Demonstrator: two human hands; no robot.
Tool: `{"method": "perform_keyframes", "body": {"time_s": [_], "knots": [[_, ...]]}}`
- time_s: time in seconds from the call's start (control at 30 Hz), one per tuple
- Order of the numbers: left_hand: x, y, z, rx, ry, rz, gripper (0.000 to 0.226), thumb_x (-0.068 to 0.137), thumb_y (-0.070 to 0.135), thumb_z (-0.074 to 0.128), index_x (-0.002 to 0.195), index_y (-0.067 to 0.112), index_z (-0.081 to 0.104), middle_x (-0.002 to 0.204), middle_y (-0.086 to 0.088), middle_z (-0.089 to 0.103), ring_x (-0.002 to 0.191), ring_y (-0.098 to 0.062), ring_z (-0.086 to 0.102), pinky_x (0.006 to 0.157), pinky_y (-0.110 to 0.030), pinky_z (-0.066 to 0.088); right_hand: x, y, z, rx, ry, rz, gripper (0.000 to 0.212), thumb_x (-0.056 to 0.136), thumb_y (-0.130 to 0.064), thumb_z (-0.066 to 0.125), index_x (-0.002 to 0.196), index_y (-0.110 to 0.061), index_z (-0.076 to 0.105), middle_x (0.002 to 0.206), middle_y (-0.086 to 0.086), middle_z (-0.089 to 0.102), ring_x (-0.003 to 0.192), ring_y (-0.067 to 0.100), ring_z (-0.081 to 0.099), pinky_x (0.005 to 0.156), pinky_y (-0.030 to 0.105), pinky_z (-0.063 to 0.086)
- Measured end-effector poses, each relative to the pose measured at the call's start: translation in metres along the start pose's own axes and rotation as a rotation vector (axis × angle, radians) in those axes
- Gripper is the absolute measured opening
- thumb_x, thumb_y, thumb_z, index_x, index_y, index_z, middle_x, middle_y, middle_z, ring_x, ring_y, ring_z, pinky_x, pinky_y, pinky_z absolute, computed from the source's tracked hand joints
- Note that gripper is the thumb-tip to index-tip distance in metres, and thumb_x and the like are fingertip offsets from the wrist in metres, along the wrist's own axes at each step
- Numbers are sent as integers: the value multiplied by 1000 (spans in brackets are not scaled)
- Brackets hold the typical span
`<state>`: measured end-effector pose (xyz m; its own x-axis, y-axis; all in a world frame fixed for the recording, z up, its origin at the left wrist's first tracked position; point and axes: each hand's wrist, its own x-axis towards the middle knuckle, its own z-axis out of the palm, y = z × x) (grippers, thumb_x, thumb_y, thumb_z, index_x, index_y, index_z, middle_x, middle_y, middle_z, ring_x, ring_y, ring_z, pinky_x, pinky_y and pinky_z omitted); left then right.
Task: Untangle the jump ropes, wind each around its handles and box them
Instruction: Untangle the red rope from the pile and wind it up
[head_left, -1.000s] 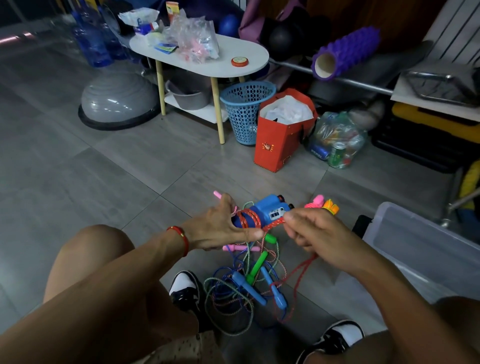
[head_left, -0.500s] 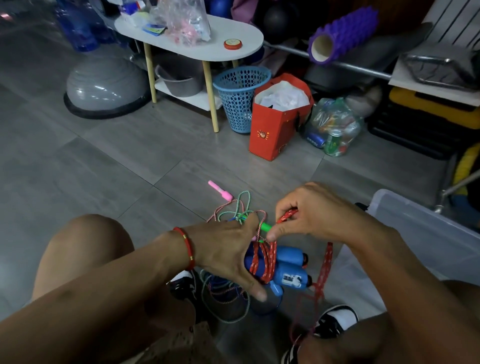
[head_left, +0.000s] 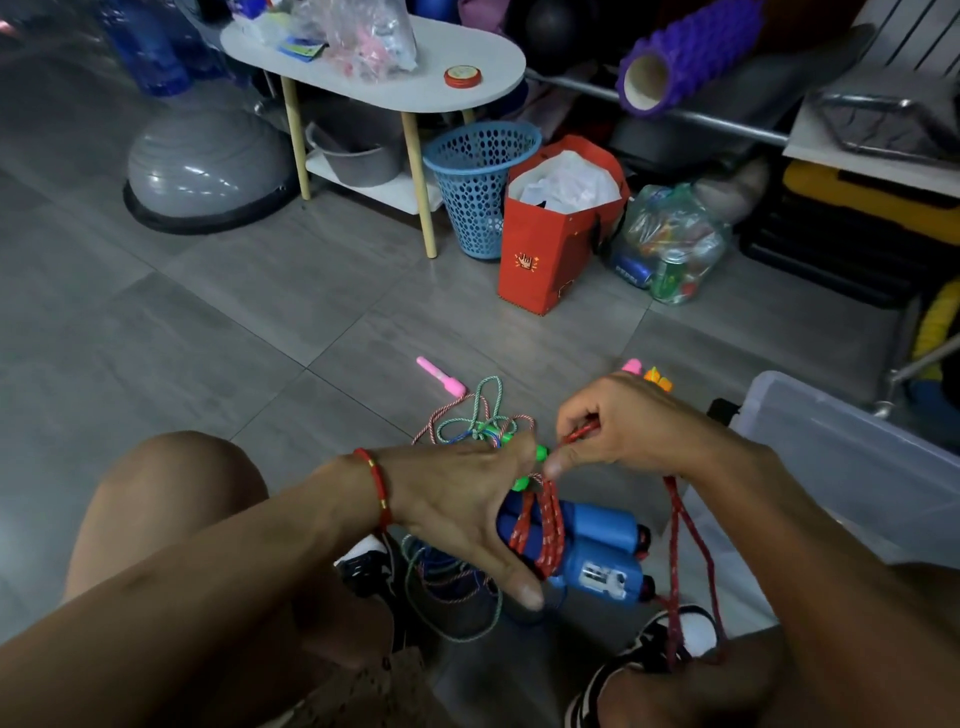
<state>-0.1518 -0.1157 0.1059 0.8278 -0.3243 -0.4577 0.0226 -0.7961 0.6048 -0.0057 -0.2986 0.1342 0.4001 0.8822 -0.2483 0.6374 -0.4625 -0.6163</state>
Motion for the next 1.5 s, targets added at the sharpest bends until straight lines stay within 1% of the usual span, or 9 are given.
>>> {"method": "perform_keyframes", "body": {"time_s": [0.13,0.23,0.3,0.43,0.53,0.7,0.87,1.13,1.5], "knots": [[-13,17,-23,-421,-15,41,71,59,76,78,101,35,38,101,-16,56,81,-30,54,69,-50,50,10,11,36,199,106,158,52,80,-60,69,63,-11,67,51,-9,47,49,0,40,53,26,28],[-19,4,-23,-729,50,59,92,58,78,77,103,11,34,76,-19,52,59,-20,44,49,-39,35,-3,2,58,90,116,491,38,99,-18,56,61,-20,54,59,-9,47,50,-2,43,54,23,29],[-19,6,-24,-894,121,58,106,54,79,78,112,2,34,72,-15,51,49,-15,40,46,-29,23,0,0,74,482,-84,237,48,102,-43,42,62,-16,40,57,-1,39,51,12,38,58,31,31],[-20,-9,-30,-1096,305,-22,93,53,78,80,101,4,50,68,-12,47,43,-12,36,41,-18,15,-7,-1,80,354,-75,97,79,93,-77,21,71,-4,42,64,12,35,59,21,34,61,37,34],[-21,-14,-38,-965,382,-136,94,58,93,58,90,5,52,65,-15,47,43,-13,35,42,-15,23,-11,-1,87,162,-81,50,86,91,-81,17,96,-5,57,77,21,52,68,24,51,70,47,48],[-15,-16,-26,-773,332,-448,90,76,89,2,74,14,50,63,-13,53,44,-18,40,46,-20,27,-23,-23,71,-356,9,-176,35,107,-48,31,112,-20,53,78,-2,58,79,25,62,69,33,35],[-9,-13,-9,-349,202,-524,94,85,81,0,141,14,36,92,-10,69,56,-23,68,56,-31,57,-23,-26,40,-472,180,-312,38,98,-57,39,101,-28,63,85,-10,66,75,14,63,66,29,42],[-2,13,1,-119,53,-292,110,72,90,-7,146,20,34,136,-9,53,117,-24,54,109,-43,42,-7,-16,20,-256,249,-244,46,64,-73,71,78,-30,66,67,-17,55,63,2,51,56,22,37],[-9,27,5,-327,159,74,81,53,76,77,104,28,38,102,4,55,88,-10,57,76,-44,51,-9,48,48,555,-48,78,20,88,-44,69,78,-27,72,66,-12,60,62,3,55,66,27,53]]}}
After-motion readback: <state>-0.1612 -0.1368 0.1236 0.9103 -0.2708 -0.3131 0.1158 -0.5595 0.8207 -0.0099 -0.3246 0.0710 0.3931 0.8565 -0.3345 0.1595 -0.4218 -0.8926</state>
